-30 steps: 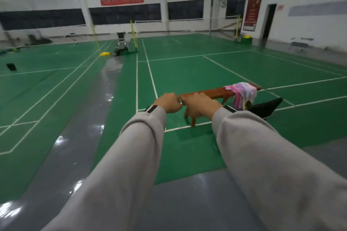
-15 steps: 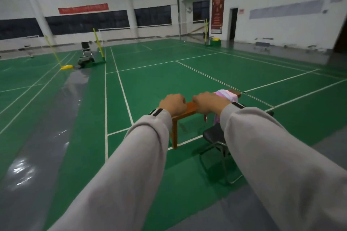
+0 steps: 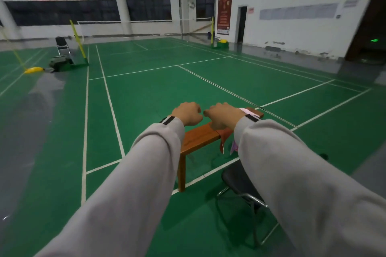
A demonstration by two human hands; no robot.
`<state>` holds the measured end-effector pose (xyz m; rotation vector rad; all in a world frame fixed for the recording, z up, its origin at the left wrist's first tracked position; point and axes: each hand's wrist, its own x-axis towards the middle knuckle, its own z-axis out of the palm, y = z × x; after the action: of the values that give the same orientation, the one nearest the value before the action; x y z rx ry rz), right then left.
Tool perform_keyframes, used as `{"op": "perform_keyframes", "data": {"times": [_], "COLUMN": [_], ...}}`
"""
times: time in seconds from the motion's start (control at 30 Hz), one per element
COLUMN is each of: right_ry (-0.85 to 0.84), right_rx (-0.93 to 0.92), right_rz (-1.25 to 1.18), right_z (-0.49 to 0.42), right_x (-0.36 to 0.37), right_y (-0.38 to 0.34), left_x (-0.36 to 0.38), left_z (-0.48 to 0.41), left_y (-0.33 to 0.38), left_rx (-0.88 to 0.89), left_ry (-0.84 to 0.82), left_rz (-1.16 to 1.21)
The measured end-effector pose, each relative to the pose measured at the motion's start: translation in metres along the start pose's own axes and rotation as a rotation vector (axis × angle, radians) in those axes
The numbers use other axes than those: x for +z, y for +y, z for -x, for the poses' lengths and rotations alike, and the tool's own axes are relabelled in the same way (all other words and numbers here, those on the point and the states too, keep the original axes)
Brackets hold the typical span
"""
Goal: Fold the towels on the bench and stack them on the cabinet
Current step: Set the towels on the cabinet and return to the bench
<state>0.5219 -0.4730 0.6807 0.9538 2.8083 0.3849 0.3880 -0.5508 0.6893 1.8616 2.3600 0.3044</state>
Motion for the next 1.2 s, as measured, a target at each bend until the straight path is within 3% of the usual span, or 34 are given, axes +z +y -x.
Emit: {"op": "perform_keyframes", "data": {"times": [0.3,0.73,1.2], "right_ry": [-0.006,-0.069,-0.151], "right_rx": [0.041,0.179,0.254], "right_rz": [0.002,-0.184,-0.131], "right_z": [-0.201,-0.478,-0.731], "right_x": [0.016,0.073,0.136], "right_y": [0.081,0.273,0.443], "left_x": [-0.010,0.029,0.060], "left_z": [-0.236,-0.564,-0.882], "left_y": [-0.054,-0.066,-0.091], "left_rx": [0.060,0.064,0.102], "left_ry": [-0.193,-0.141,-0.131], "left_rz": [-0.081,-0.181,-0.125]}}
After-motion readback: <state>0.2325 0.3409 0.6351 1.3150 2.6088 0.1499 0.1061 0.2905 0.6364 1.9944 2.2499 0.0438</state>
